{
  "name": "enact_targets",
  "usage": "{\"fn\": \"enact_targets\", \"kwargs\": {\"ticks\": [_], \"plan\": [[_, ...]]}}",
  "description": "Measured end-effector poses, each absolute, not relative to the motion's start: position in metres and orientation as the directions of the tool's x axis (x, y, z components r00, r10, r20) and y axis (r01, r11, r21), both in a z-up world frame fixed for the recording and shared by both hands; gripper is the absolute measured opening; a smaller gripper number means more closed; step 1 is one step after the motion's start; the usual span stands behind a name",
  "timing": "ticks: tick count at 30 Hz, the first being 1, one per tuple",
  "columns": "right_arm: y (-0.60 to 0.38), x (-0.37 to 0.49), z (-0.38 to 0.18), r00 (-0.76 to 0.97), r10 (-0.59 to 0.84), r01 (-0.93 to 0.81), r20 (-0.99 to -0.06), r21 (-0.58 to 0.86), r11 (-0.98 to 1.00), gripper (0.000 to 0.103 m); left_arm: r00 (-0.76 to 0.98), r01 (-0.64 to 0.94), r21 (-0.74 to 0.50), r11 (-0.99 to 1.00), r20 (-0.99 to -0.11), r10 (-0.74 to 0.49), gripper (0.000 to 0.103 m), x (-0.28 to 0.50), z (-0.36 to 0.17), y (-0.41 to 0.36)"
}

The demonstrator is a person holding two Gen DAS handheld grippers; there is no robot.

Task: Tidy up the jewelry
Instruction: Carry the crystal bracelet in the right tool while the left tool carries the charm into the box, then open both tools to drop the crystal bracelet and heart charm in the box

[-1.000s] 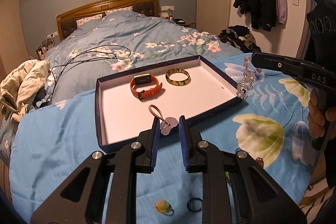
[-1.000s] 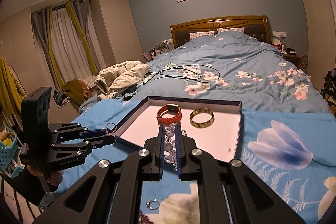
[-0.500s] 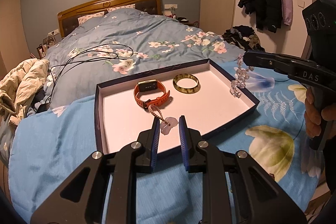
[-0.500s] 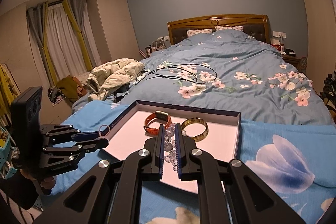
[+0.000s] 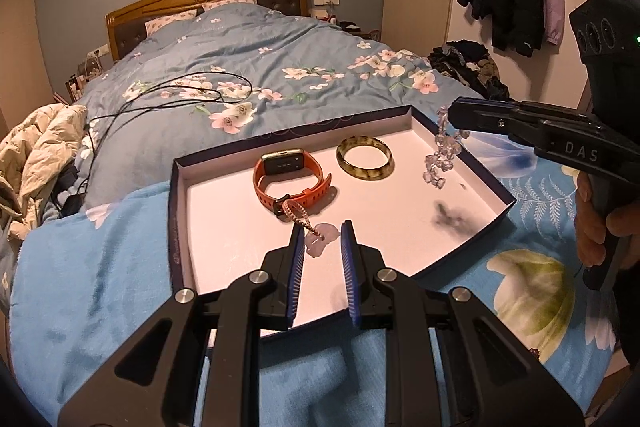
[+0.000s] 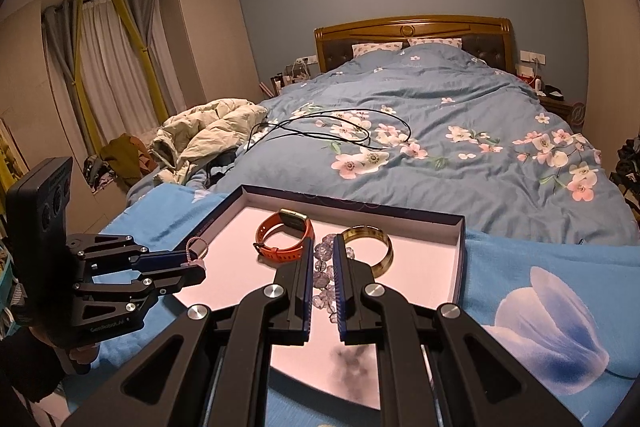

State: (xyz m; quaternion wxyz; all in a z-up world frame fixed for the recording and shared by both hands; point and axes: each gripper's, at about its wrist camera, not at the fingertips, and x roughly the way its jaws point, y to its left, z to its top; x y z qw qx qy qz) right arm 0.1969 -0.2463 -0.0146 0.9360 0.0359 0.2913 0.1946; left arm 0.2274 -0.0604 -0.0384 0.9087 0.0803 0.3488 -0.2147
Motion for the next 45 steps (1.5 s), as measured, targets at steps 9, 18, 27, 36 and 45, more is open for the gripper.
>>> {"fn": "enact_targets", "kwargs": {"ticks": [9, 18, 27, 36, 45], "plan": [[-0.242, 0.215, -0.025, 0.738, 0.374, -0.330, -0.562, 0.183, 0.926, 0.008, 0.636, 0.442, -0.014, 0.897, -0.700, -0.325, 0.019, 0.246, -0.049, -0.066], [-0.235, 0.231, -0.037, 0.710, 0.374, -0.330, -0.596, 0.188, 0.925, 0.008, 0.593, 0.432, -0.033, 0.901, -0.742, -0.312, 0.019, 0.268, -0.066, -0.073], [-0.228, 0.242, -0.048, 0.681, 0.384, -0.342, -0.624, 0.192, 0.920, 0.008, 0.560, 0.413, -0.052, 0.909, -0.773, -0.298, 0.019, 0.286, -0.081, -0.077], [-0.228, 0.247, -0.054, 0.669, 0.394, -0.337, -0.630, 0.215, 0.917, 0.010, 0.544, 0.395, -0.061, 0.917, -0.788, -0.287, 0.019, 0.294, -0.089, -0.076], [-0.237, 0.232, -0.042, 0.686, 0.401, -0.324, -0.607, 0.238, 0.916, 0.021, 0.547, 0.402, -0.053, 0.914, -0.786, -0.286, 0.025, 0.296, -0.089, -0.080]]}}
